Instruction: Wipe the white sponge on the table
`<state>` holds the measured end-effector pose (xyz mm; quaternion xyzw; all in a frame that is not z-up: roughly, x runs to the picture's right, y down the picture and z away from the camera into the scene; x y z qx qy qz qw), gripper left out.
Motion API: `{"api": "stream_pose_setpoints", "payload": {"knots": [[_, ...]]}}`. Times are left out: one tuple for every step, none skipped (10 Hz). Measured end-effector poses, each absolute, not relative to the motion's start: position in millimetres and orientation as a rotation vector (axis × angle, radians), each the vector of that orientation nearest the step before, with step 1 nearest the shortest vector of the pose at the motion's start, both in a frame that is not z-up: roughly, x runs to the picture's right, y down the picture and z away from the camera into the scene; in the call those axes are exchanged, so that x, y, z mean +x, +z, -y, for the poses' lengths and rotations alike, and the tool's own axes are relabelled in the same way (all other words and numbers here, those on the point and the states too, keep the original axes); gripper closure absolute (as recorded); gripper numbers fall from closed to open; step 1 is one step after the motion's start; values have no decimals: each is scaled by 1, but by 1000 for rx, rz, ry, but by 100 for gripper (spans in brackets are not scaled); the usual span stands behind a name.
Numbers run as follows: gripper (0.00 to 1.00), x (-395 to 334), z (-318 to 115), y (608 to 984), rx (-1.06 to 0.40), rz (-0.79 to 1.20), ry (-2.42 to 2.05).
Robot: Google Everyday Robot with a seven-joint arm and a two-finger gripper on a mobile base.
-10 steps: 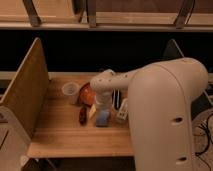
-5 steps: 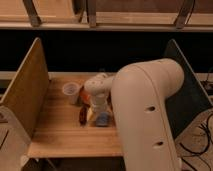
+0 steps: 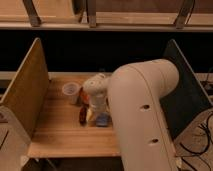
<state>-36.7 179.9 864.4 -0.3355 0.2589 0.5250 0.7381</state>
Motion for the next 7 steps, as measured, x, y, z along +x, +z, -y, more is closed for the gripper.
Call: {"api": "stream_pose_setpoints", "payload": {"knots": [[20,-37,-180,864,-737,-568,1153],[20,-36,-180,864,-736,-569,1153],[20,-36,-180,865,-737,-569,1154],[24,-36,-181,866,-742,-570,1154],[34,-33,-183,869,-747,-579,1156],[42,-31,-184,871,-746,-584,1158],[53,-29,-183,872,-742,-587,1161]]}}
